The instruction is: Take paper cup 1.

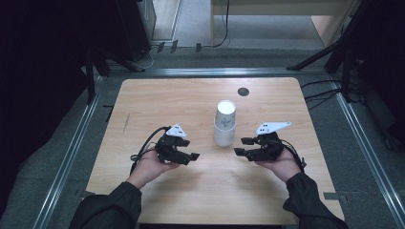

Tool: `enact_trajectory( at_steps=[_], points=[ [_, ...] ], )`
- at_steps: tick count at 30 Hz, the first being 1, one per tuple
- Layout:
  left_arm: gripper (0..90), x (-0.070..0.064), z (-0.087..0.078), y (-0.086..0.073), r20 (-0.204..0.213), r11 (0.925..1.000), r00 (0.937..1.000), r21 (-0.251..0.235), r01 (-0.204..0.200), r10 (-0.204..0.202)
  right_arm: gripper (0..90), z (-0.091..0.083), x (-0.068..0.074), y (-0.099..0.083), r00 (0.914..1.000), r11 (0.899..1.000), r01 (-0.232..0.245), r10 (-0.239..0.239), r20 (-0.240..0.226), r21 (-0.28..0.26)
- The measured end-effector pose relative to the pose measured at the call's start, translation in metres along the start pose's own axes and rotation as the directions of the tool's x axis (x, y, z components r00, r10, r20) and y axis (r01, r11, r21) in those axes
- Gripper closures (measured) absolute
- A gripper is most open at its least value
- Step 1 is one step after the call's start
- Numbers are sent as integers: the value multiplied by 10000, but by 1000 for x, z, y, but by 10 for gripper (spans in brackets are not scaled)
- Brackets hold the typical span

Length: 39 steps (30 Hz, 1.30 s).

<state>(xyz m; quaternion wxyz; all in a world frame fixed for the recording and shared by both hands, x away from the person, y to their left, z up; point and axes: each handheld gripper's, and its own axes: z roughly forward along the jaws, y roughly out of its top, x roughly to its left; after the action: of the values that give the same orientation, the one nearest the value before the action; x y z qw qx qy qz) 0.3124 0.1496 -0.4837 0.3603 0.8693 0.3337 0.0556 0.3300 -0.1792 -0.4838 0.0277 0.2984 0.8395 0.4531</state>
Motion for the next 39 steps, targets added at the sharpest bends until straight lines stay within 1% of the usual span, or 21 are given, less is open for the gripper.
enact_trajectory(
  at_steps=[8, 15, 20, 22, 23, 24, 25, 26, 28, 30, 31, 33, 34, 37, 39],
  points=[
    [324, 0, 1, 1, 34, 10000, 10000, 67, 9, -10, 440, 0, -1, -1, 10000, 10000, -54, 55, -33, 62],
    [313, 1, 1, 1, 173, 9999, 9998, 102, 53, -55, 440, -1, -2, -1, 10000, 9998, -60, 61, -56, 163],
    [310, 1, -1, 0, 254, 9999, 9996, 95, 103, -105, 431, -3, 0, -1, 9999, 9996, 140, -138, -95, 225],
    [310, 1, -1, -1, 369, 10000, 9993, 82, 25, -28, 417, -5, 0, -2, 9994, 9993, 278, -272, -211, 254],
    [310, 1, -2, -1, 450, 9999, 9990, 153, -46, 39, 417, -6, -1, -2, 9991, 9990, 369, -363, -219, 262],
    [310, 1, -2, -1, 457, 9999, 9989, 162, -61, 54, 417, -7, -2, -1, 9990, 9989, 391, -385, -238, 260],
    [310, 1, -3, 0, 552, 9999, 9985, 102, -69, 64, 417, -9, -3, 0, 9991, 9990, 370, -364, -224, 251],
    [310, 1, -4, 0, 648, 9999, 9979, 118, -73, 65, 417, -12, -5, 3, 9991, 9989, 393, -388, -190, 262],
    [310, 1, -4, 0, 677, 9999, 9976, 96, -114, 107, 417, -18, -7, 10, 9989, 9987, 434, -429, -194, 251],
    [309, 1, -4, 0, 746, 9997, 9971, 174, -162, 149, 416, -23, -9, 16, 9980, 9976, 592, -583, -256, 348],
    [305, 0, -4, 0, 769, 9996, 9969, 223, -182, 164, 411, -27, -10, 20, 9960, 9959, 790, -771, -443, 436],
    [291, -2, -2, 0, 755, 9993, 9969, 252, -259, 240, 408, -32, -13, 29, 9916, 9909, 1163, -1120, -641, 682],
    [288, -4, -2, 0, 746, 9991, 9968, 286, -309, 286, 405, -34, -15, 33, 9902, 9882, 1266, -1207, -709, 861],
    [282, -5, -5, 0, 950, 9989, 9947, 200, -416, 395, 398, -39, -18, 48, 9880, 9807, 1500, -1438, -573, 1254],
    [292, -4, -8, 0, 1125, 9992, 9929, 86, -399, 387, 390, -43, -18, 59, 9861, 9768, 1645, -1595, -465, 1371]
  ],
)
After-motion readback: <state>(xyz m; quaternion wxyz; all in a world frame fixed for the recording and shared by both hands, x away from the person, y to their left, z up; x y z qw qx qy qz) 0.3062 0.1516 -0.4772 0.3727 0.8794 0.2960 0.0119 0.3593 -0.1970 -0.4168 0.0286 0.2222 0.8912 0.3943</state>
